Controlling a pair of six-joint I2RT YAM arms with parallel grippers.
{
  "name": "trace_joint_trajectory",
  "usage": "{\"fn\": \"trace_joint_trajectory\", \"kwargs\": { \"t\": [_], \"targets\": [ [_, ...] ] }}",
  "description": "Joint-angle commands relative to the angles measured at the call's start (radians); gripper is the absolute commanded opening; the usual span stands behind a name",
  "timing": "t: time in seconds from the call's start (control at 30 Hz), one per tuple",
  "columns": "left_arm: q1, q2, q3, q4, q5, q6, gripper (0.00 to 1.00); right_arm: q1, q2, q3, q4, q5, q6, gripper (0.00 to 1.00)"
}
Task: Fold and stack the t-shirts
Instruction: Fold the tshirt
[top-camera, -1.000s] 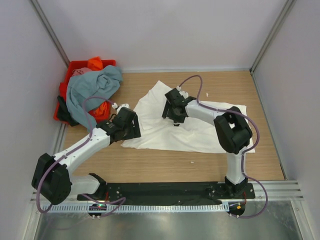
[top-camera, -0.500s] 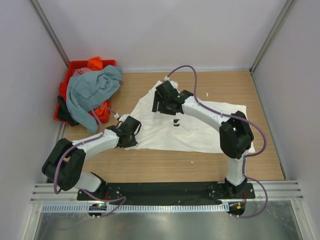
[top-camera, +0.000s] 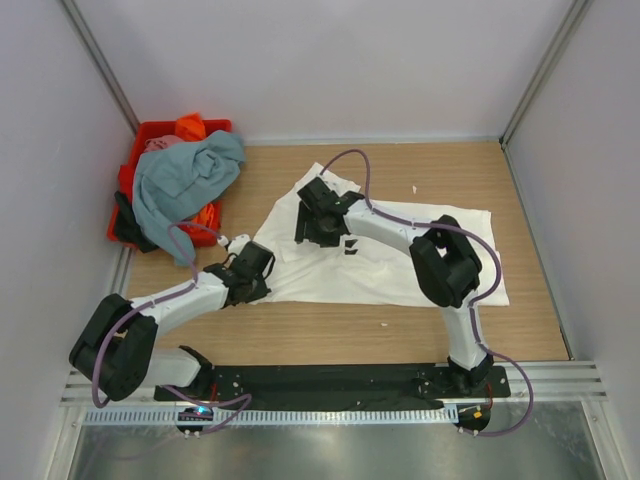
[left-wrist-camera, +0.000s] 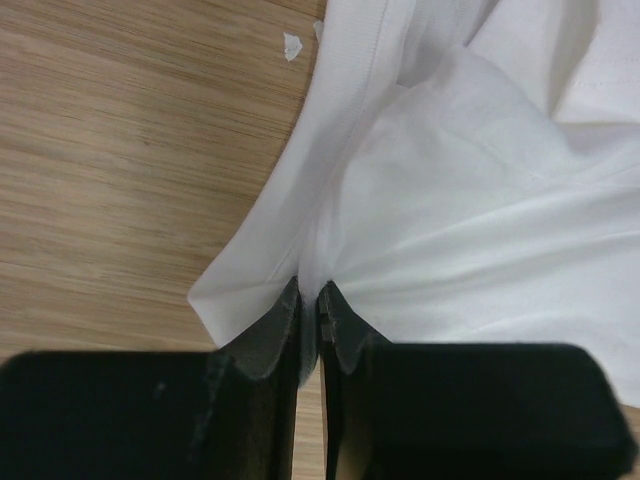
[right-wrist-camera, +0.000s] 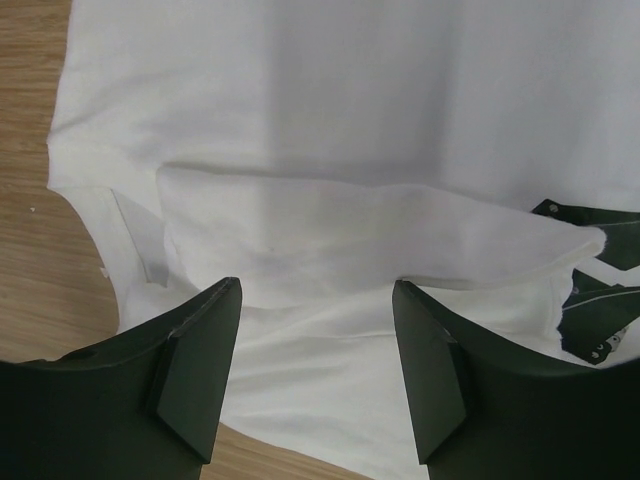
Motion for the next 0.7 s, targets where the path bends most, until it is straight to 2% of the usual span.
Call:
{"fn": "trace_joint_trajectory", "kwargs": {
  "t": [0.0, 0.67],
  "targets": [
    [-0.003, 0.0, -0.017, -0.011, -0.026, -0.01, 0.11, 0.013, -0.001, 0.022, 0.02, -0.005, 0.03, 0.68],
    [-0.003, 0.006, -0.019, -0.005, -0.014, -0.001, 0.08, 0.036, -0.006, -0.062, 0.054, 0.021, 0.059, 0.66]
  ]
}}
